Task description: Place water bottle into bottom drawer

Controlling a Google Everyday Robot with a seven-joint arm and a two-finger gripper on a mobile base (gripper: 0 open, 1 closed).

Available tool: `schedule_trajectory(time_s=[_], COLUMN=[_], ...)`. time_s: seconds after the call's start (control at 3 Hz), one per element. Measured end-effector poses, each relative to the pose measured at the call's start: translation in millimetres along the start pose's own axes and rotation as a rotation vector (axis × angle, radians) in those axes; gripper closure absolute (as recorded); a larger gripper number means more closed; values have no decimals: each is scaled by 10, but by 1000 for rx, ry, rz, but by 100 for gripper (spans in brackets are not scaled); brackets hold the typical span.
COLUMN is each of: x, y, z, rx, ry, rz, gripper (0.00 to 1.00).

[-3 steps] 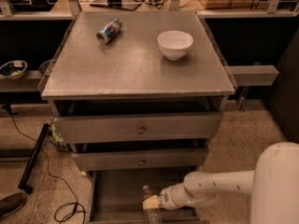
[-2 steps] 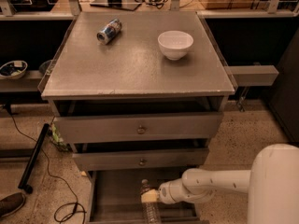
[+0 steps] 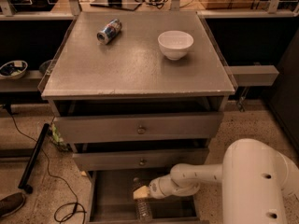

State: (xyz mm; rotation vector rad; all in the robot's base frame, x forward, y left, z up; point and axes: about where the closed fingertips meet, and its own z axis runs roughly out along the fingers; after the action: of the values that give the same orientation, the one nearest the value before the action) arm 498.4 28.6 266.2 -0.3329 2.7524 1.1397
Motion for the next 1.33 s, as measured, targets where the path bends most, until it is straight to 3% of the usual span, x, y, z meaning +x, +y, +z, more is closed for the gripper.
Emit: schedule_trajectory(time_s=[0.33,0.67,1.33], x=[-17,-179,-171], y=[-35,-221,-247], z=[72,311,348], rx=[-3,0,7], ry=[7,15,8], rz=[4,12,24], gripper=[100,100,100])
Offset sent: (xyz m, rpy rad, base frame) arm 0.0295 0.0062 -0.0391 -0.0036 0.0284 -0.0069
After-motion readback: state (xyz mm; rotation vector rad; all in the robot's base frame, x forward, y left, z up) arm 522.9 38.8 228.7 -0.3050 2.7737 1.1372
